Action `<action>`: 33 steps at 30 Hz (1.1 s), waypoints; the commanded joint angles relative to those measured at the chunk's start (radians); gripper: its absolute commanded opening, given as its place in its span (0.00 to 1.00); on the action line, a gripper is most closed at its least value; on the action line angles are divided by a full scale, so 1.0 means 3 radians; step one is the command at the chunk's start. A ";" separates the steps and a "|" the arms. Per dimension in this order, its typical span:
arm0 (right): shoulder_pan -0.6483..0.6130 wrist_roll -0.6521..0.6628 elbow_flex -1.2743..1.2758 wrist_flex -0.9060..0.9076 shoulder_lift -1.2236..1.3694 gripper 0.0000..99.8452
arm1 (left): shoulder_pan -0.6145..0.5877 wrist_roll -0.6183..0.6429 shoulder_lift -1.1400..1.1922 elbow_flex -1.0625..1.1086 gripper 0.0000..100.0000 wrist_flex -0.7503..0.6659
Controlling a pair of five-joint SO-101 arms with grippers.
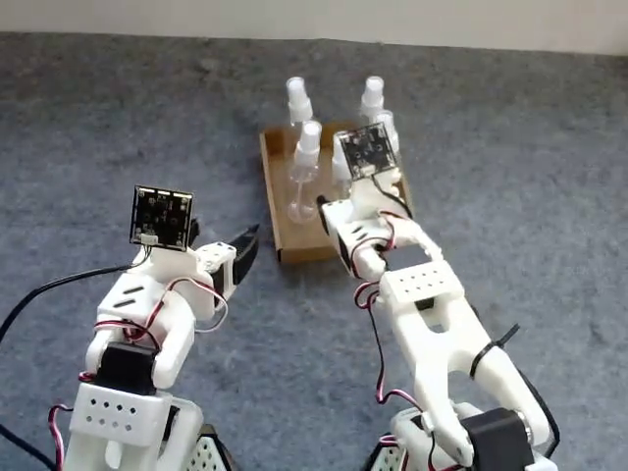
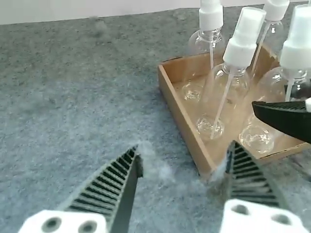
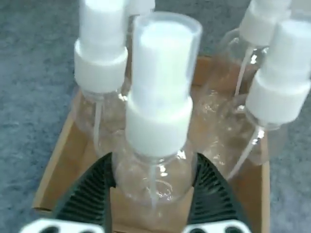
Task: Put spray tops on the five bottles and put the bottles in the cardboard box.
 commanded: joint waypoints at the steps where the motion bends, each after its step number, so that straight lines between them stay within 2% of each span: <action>1: -0.0013 0.0020 -0.0008 -0.0161 -0.0028 0.00 | -0.0033 0.0026 -0.0023 -0.0038 0.22 0.0000; 12: 0.0049 0.0020 -0.0038 -0.0171 0.0401 0.00 | -0.0033 0.0026 -0.0023 -0.0038 0.22 0.0000; 22: 0.0059 0.0026 -0.0013 -0.0309 0.0417 0.01 | -0.0033 0.0026 -0.0023 -0.0038 0.22 0.0000; 29: 0.0054 0.0020 -0.0013 -0.0304 0.0417 0.16 | -0.0033 0.0026 -0.0023 -0.0038 0.22 0.0000; 33: 0.0054 0.0020 -0.0028 -0.0304 0.0417 0.19 | -0.0033 0.0026 -0.0023 -0.0038 0.22 0.0000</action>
